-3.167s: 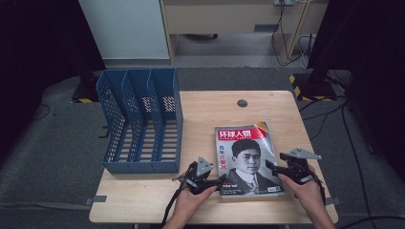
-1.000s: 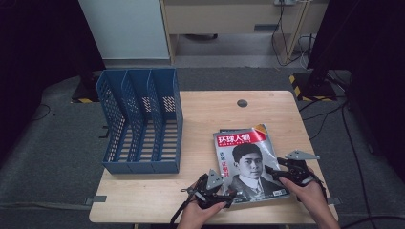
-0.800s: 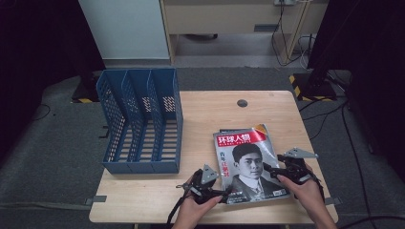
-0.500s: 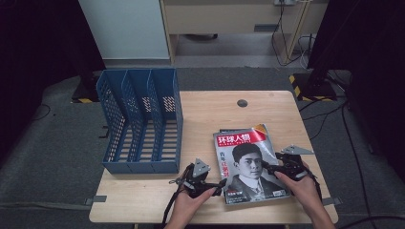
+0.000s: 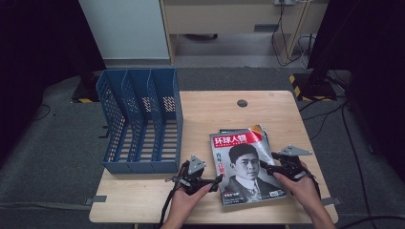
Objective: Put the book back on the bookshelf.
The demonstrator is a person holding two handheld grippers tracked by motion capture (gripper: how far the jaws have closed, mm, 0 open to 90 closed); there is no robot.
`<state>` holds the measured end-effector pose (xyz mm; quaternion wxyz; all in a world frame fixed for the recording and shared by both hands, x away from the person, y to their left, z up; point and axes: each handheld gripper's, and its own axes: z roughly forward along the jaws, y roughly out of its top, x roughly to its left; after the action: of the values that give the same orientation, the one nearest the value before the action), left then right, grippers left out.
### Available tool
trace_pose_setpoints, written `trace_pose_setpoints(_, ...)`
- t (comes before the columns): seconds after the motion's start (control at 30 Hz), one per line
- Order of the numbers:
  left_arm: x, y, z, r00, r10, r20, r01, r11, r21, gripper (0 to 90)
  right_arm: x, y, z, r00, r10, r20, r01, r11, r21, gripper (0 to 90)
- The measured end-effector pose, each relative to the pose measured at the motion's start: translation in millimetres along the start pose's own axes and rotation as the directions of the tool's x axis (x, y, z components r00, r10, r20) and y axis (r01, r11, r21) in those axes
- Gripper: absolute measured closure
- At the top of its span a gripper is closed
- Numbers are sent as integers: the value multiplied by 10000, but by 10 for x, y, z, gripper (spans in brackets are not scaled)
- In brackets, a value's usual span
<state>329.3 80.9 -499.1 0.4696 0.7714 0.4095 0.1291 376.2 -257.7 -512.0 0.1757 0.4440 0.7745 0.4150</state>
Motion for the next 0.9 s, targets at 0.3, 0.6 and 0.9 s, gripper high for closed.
trace_pose_setpoints(0.3,12,59,130,10000,-26,73,25,9999,99,130,27,8,7,9996,-293,63,293,9996,-5,316)
trace_pose_setpoints(0.6,94,56,311,10000,0,20,-1,9983,577,116,34,52,35,9984,-538,152,537,9985,109,308)
trace_pose_setpoints(0.9,135,71,474,9996,-269,-71,274,9964,796,109,43,91,83,9979,-584,261,583,9983,39,276)
